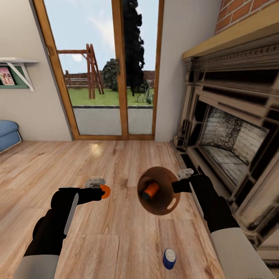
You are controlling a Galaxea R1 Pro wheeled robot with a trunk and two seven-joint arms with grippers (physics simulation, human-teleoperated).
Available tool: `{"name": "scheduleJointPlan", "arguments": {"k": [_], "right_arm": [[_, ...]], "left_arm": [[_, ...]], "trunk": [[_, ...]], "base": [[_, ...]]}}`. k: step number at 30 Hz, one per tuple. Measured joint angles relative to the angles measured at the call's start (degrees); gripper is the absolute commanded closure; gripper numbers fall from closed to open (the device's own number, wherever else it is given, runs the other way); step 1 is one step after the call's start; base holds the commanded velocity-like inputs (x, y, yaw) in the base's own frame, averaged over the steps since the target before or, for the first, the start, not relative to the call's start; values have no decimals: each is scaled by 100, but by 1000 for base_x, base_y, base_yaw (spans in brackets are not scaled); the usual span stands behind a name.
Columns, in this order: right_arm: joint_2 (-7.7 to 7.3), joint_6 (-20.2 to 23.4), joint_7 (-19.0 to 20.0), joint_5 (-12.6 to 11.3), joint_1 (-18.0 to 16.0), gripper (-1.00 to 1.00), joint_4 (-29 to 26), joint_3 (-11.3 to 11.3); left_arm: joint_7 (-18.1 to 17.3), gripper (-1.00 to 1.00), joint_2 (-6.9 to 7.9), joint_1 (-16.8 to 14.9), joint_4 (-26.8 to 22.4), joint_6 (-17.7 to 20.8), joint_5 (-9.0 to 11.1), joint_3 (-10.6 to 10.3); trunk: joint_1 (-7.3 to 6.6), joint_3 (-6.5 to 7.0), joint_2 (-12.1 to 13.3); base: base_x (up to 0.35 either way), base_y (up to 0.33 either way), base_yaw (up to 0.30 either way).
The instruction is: Put the three can of soda from the living room inside the tash can in the kitchen.
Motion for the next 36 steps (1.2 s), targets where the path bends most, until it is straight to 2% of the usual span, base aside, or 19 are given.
{"name": "scheduleJointPlan", "arguments": {"k": [7, 12, 18, 22, 27, 36], "right_arm": [[-10, -2, 11, 4, -217, 100, 306, -17], [-29, 2, 19, -16, -315, 100, 452, -26], [-105, -6, 75, 44, -374, 100, 579, -28], [-183, 4, 215, -29, -395, 100, 657, -26], [-217, -7, 251, 29, -458, 100, 804, -28], [-218, -1, 261, 14, -666, 100, 1259, -25]], "left_arm": [[0, 100, 0, -7, 33, 0, 4, 9], [-7, 100, 0, -40, 351, 0, 6, 14], [-9, 100, 0, -44, 420, 0, 9, 10], [-14, 100, 4, -44, 427, 0, 15, 10], [-390, 100, 8, -44, 383, 0, 27, -5], [-458, 100, 9, -56, 338, 0, 7, -9]], "trunk": [[-154, 63, 281], [-263, 107, 481], [-395, 161, 722], [-483, 197, 882], [-593, 242, 1083], [-769, 304, 1405]], "base": [[0, 0, 0], [0, 0, 0], [0, 0, 0], [0, 0, 0], [0, 0, 0], [0, 0, 0]]}}
